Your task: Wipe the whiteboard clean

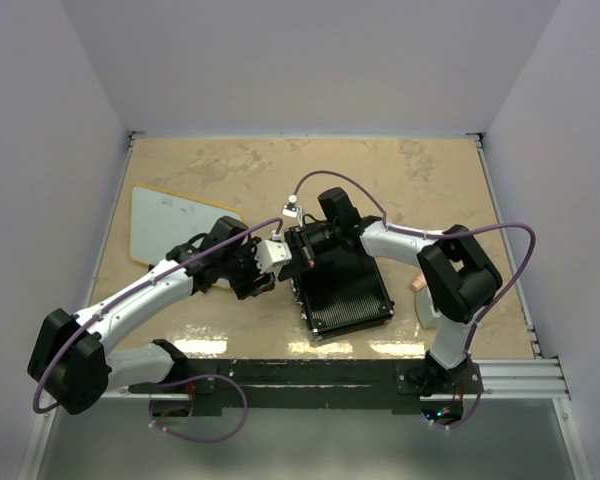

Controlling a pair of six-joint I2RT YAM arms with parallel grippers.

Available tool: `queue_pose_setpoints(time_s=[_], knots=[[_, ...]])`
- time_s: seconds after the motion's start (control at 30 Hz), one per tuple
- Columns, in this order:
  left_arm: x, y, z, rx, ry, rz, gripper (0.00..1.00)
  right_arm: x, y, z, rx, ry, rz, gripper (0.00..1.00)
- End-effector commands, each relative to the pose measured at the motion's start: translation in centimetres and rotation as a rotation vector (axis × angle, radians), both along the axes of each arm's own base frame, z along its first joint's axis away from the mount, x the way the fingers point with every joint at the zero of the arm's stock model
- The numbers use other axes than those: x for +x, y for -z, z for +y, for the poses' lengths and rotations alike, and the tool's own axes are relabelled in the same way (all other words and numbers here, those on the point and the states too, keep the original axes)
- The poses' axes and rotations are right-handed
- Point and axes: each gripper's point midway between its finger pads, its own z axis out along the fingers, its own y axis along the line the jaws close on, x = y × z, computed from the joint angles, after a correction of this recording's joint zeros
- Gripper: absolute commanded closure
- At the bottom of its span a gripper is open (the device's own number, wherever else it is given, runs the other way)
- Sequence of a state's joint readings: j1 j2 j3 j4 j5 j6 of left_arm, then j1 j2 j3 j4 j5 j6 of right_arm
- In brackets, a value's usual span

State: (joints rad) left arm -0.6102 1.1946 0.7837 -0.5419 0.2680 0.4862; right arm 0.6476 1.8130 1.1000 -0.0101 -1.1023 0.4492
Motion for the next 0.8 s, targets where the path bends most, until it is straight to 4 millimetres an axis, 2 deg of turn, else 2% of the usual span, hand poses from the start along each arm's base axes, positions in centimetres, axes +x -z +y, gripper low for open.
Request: queue_pose_setpoints(time_s=[0.0, 0.17, 0.33, 0.47, 0.53, 0.57, 0.63, 0.67, 0.73, 0.77], knots=[[0.6, -1.6, -0.6, -0.051, -0.033, -0.037, 0.35, -0.2, -0.7, 1.7, 0.049, 0.035, 0.058, 1.0], [0.5, -1.6, -0.7, -0.058, -0.034, -0.033, 0.35, 0.2, 0.1, 2.3, 0.04, 0.058, 0.086, 1.0], [0.4, -1.7, -0.6, -0.052, -0.032, -0.031, 0.35, 0.9, 1.6, 3.1, -0.023, 0.068, 0.022, 1.0], [0.2, -2.8, -0.6, -0.068, -0.026, -0.04, 0.35, 0.6, 2.3, 3.3, -0.05, 0.046, 0.006, 1.0], [-0.1, -3.6, -0.8, -0.088, -0.02, -0.035, 0.34, 0.6, 1.7, 3.3, -0.035, 0.04, -0.012, 1.0], [0.0, -4.8, -1.1, -0.113, -0.02, -0.043, 0.31, 0.8, 1.2, 3.4, -0.024, 0.038, -0.034, 1.0], [-1.1, -6.0, -1.6, -0.152, 0.012, 0.005, 0.29, 1.3, -0.6, 3.5, 0.002, 0.042, -0.088, 1.0], [-0.7, -8.2, -2.0, -0.191, 0.023, -0.019, 0.25, 2.2, -1.8, 3.5, 0.018, 0.05, -0.146, 1.0], [-0.9, -10.1, -2.3, -0.231, 0.036, -0.017, 0.2, 3.2, -4.2, 3.4, 0.049, 0.065, -0.221, 1.0], [-0.1, -12.6, -2.5, -0.263, 0.037, -0.065, 0.1, 4.8, -5.8, 3.1, 0.074, 0.091, -0.273, 1.0]])
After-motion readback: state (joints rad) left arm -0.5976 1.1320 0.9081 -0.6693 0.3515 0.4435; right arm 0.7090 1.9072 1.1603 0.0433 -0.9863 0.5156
